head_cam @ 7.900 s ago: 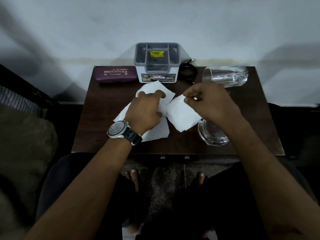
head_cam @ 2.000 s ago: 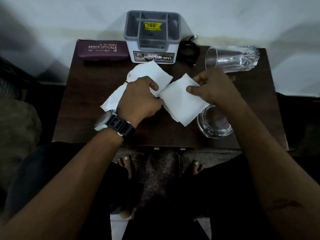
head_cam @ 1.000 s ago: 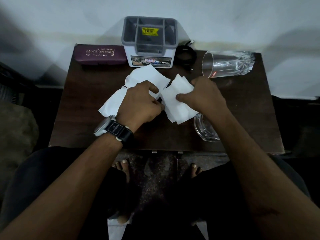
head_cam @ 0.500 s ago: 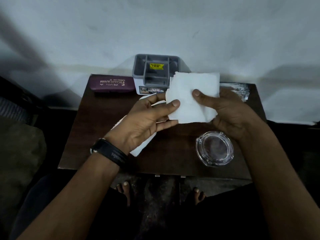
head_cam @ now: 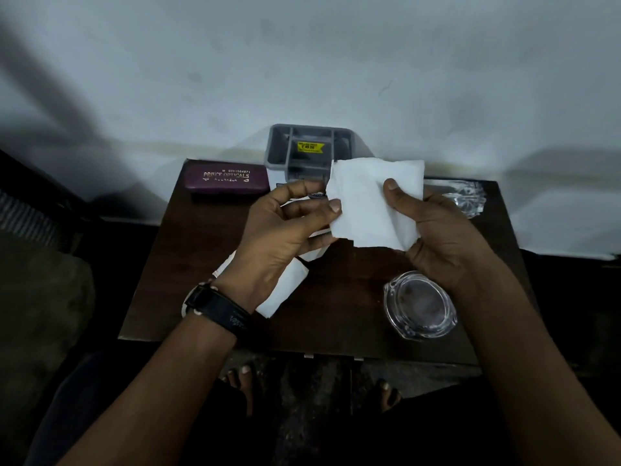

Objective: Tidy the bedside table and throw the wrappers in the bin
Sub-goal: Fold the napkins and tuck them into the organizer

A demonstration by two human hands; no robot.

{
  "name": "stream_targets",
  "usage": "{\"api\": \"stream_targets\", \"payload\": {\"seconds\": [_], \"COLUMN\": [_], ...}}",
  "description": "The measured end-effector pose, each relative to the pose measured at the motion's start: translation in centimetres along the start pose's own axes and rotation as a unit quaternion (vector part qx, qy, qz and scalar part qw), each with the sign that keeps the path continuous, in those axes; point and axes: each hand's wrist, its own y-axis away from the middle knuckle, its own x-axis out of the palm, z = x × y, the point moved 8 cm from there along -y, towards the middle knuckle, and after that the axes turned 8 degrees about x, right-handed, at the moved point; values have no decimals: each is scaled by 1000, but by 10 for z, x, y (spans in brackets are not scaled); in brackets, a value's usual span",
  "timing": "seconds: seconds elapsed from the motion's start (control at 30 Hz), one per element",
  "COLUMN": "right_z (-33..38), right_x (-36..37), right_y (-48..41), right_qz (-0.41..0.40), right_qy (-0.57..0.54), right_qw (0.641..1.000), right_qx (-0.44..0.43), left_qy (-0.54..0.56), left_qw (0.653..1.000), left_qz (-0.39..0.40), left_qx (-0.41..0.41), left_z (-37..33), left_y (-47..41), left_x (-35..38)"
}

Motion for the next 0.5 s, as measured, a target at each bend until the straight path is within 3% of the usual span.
{"api": "stream_targets", "payload": {"seconds": [0.5], "right_z": [-1], "right_x": [6], "right_y": [2], "right_qz": [5], "right_qy": [25], "right_qw": [1000], "right_qx": [-15], "left_qy": [-87], "left_qw": [994], "left_qz": [-40], "left_qx": [54], "left_z": [-4], "left_y": [0], "left_x": [-4]}}
